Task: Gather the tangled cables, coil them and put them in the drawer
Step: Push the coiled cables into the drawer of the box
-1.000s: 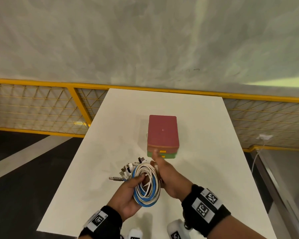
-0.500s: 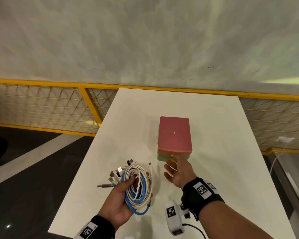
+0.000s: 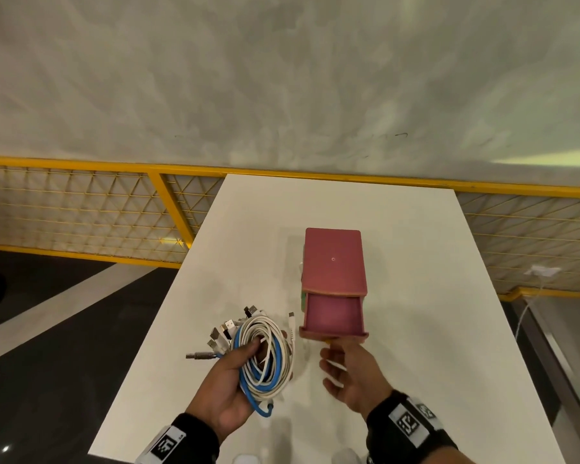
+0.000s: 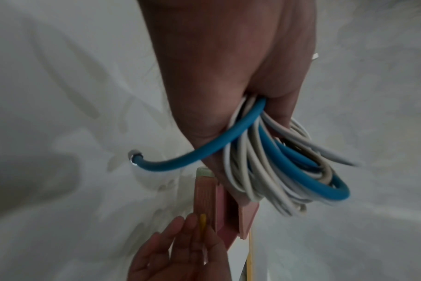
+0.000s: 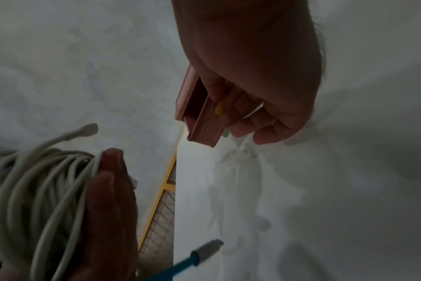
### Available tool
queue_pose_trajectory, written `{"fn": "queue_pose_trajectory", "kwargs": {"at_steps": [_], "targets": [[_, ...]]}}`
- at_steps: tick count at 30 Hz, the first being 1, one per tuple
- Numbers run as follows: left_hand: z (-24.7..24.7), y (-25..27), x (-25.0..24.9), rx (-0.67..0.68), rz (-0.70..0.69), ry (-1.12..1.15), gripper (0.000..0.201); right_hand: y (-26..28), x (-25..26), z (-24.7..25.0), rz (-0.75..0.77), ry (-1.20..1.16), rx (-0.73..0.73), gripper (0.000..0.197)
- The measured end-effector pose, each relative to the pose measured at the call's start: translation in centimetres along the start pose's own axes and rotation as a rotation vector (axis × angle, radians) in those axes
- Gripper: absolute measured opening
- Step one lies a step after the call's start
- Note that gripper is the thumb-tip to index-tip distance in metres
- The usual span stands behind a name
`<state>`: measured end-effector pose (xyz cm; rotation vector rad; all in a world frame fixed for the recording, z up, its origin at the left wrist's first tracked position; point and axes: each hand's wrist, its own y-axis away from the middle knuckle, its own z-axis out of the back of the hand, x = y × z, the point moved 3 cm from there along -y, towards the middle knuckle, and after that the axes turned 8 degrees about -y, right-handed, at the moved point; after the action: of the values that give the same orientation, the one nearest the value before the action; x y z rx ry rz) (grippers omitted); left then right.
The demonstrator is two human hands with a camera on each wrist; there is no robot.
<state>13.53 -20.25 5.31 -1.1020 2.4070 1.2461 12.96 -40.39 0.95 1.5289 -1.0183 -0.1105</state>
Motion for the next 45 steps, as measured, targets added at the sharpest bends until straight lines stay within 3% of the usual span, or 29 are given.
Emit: {"fn": "queue_pose_trajectory", "kwargs": {"at_steps": [2, 4, 15, 19, 23, 27, 32, 35, 40, 45], "targets": [[-0.2, -0.1, 0.0, -0.013, -0.002, -0.006, 0.043, 0.6, -0.8, 0.8, -0.012, 0.016, -0.002, 0.011], [-0.4, -0.1, 0.2, -0.021, 0.007, 0.007, 0.03, 0.8, -1.4, 1.4, -0.016, 0.023, 0.005, 0.012], [-2.2, 0.2, 0.8, -0.015, 0.013, -0.031, 0.033, 1.2, -2.6, 2.2, -0.016, 0.028, 0.038, 0.018], [-3.0, -0.7, 0.6, -0.028, 0.012, -0.081, 0.067, 2.0, -3.1, 2.4, -0.187, 0.038, 0.138, 0.044], [-5.5, -1.6, -0.1, 0.024, -0.012, -0.128, 0.037, 4.6, -2.8, 2.1, -0.396, 0.046, 0.386, 0.08], [-7.7, -2.6, 0.2, 0.029, -0.028, -0.238, 0.031, 7.1, 0.3, 0.9, -0.215, -0.167, 0.499, 0.089], [-9.2, -3.3, 0.8, 0.083, -0.012, -0.346, 0.033, 8.8, 2.6, 0.5, 0.063, -0.025, 0.406, 0.052], [-10.0, -3.8, 0.4, 0.088, -0.033, -0.431, 0.027, 8.5, 3.2, 0.5, 0.196, -0.053, 0.36, 0.044], [-10.6, -4.4, 0.7, 0.072, -0.057, -0.567, 0.025, 7.9, 4.1, -0.5, 0.243, -0.165, 0.471, 0.055], [-10.9, -5.2, 0.4, 0.04, -0.118, -0.77, 0.024, 7.0, 4.3, -0.4, 0.372, -0.101, 0.45, 0.05]]}}
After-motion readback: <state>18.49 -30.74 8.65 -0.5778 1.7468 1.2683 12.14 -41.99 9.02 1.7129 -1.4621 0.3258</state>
